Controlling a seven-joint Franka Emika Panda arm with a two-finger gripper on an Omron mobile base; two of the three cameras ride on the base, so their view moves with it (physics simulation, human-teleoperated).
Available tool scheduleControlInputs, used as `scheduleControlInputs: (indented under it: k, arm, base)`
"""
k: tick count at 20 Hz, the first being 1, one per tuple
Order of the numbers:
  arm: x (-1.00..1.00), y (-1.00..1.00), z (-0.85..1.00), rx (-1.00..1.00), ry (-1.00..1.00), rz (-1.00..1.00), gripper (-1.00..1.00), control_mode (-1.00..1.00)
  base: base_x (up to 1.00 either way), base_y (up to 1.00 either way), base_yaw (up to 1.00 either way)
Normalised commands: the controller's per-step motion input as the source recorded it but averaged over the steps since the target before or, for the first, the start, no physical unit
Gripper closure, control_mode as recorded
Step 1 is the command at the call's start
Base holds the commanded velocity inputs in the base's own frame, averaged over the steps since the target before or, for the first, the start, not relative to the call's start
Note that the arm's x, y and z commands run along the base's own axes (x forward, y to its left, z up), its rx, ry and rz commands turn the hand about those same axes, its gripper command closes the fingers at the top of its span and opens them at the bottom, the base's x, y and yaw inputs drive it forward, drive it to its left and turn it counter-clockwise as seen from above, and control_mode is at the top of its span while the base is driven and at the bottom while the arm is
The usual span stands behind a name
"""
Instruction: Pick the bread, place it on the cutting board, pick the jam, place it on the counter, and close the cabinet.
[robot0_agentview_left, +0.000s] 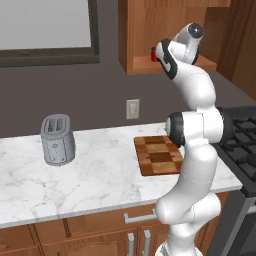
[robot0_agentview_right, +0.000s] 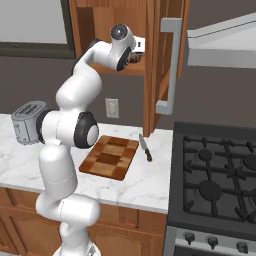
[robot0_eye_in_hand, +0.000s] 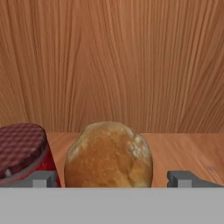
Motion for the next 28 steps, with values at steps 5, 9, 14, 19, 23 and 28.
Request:
scheduleControlInputs:
  k: [5,9,14,19,23,28]
  arm:
    - [0.00,0.00,0.00,0.00,0.00,0.00,-1.00,-1.00]
    - [0.00,0.00,-0.01,0.00,0.00,0.00,-1.00,-1.00]
    - [0.00,0.00,-0.03,0.00,0.01,0.00,-1.00,-1.00]
    - [0.00,0.00,-0.03,0.00,0.01,0.00,-1.00,-1.00]
    - [0.04,0.00,-0.06,0.00,0.01,0.00,-1.00,-1.00]
    - [0.07,0.00,-0.07,0.00,0.03,0.00,-1.00,-1.00]
  base:
    - [0.00,0.00,0.00]
    - [0.00,0.00,0.00]
    - [0.00,0.00,0.00]
    - [0.00,0.00,0.00]
    - [0.00,0.00,0.00]
    - [0.00,0.00,0.00]
